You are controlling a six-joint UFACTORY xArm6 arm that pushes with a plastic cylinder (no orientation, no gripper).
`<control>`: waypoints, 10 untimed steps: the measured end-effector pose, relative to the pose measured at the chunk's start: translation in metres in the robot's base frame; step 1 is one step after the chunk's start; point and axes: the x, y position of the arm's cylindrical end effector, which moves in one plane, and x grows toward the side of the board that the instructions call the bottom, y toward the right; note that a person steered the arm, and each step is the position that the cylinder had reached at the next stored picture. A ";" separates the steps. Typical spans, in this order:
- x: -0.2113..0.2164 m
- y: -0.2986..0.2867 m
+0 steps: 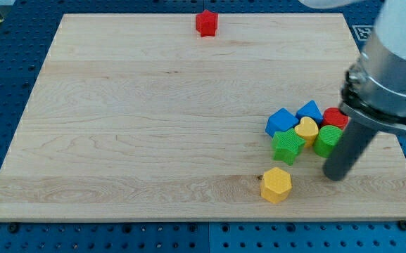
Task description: Slide the red circle and green circle from each other
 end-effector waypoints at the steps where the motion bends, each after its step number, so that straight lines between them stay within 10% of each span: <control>1: 0.000 0.047; 5: -0.094 0.008; 10: -0.047 0.008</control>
